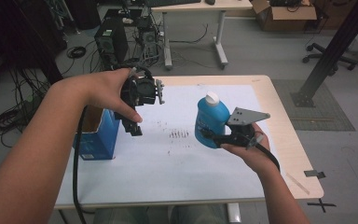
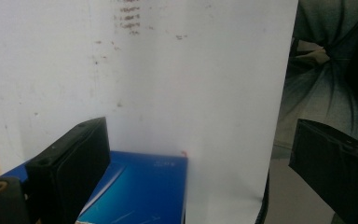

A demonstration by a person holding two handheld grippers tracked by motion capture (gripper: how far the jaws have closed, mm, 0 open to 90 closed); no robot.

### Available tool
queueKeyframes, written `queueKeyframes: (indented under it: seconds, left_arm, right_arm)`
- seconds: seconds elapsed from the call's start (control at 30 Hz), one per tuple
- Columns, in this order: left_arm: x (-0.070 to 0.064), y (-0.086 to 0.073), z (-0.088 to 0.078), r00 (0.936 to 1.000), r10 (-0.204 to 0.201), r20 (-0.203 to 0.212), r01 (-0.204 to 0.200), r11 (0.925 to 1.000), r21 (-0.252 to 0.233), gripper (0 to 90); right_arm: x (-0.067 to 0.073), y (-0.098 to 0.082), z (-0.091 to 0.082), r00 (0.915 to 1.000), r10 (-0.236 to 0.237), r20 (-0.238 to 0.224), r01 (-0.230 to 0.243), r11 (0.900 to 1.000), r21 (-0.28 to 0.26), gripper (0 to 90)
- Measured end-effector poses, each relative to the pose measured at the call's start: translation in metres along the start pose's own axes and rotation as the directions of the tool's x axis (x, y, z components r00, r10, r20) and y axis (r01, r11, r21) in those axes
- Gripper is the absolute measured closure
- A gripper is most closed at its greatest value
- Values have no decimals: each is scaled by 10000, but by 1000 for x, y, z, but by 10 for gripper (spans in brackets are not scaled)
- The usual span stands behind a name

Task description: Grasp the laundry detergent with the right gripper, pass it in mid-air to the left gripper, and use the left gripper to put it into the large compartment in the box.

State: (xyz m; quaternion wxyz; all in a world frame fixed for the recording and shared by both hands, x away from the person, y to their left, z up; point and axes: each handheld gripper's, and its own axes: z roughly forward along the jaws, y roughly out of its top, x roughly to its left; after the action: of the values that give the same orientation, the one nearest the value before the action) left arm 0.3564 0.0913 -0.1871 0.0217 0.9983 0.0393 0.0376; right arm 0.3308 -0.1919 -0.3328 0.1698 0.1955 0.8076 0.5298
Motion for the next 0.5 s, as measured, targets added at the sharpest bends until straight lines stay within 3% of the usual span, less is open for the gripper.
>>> queueKeyframes:
  seconds: [0.23,0.43,0.5]
  left_arm:
    - [-2,3,-4,10000,77,46,-77,10000,36,54]
    - [-3,6,-4,9998,167,50,-167,9999,28,54]
    - [-3,8,-4,9996,253,79,-253,9997,46,54]
  right_arm:
    - [1,1,4,9935,-290,-1098,289,9996,-31,449]
    - [3,0,10,9802,-616,-1883,655,9977,146,448]
    - [5,-2,14,9687,-825,-2342,896,9958,200,448]
